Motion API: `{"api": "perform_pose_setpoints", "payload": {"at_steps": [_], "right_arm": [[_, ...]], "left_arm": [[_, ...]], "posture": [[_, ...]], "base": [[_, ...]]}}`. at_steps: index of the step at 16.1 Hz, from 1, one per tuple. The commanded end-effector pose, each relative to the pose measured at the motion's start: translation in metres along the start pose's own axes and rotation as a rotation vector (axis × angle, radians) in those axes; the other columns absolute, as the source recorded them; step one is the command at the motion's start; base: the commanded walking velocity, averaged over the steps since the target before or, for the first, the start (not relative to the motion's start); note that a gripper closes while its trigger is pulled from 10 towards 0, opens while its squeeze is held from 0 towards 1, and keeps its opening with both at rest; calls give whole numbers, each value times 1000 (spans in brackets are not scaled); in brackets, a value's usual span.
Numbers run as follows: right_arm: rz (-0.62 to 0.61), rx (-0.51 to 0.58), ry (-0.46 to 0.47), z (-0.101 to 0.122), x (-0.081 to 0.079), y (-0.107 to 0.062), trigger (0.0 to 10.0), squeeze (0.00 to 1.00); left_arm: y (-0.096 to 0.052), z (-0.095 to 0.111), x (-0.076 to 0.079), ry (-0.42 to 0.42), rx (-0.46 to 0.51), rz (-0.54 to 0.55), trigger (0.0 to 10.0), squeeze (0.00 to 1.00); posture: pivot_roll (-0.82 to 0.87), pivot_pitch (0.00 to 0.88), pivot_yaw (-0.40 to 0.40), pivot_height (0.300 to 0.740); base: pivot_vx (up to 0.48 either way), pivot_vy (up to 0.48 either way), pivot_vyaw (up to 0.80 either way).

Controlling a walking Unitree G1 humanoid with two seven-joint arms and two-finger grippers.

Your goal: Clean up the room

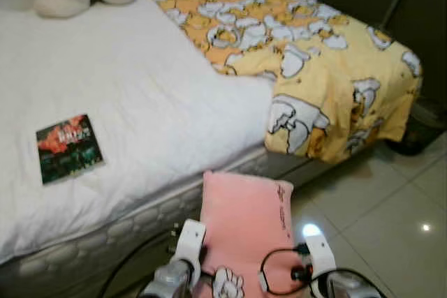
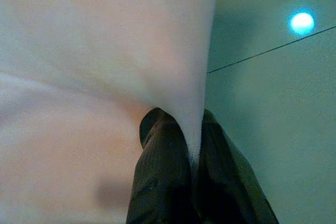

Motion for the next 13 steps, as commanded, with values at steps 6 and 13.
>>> {"api": "perform_pose_setpoints", "payload": {"at_steps": [6, 13], "right_arm": [[-145, -72, -1, -20, 45, -16, 10000, 0], [-140, -81, -81, -19, 45, -16, 10000, 0]], "left_arm": [[-8, 0, -49, -10, 1, 160, 10000, 0], [-5, 10, -44, 25, 22, 168, 10000, 0]], "posture": [[64, 0, -43, 740], [63, 0, -43, 740]], "base": [[0, 0, 644], [0, -394, 580]]}}
Point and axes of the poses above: a point about 5 cm out from each wrist's last joint towards the gripper, its own y axis pointing out of the wrist towards the gripper, its own z axis along the axis of the wrist's last joint, x = y × z, the point moved 5 cm from there along y, pointing out of the wrist towards the gripper, and after that the axes turned 4 degrees about -y, right-handed, at the moved point
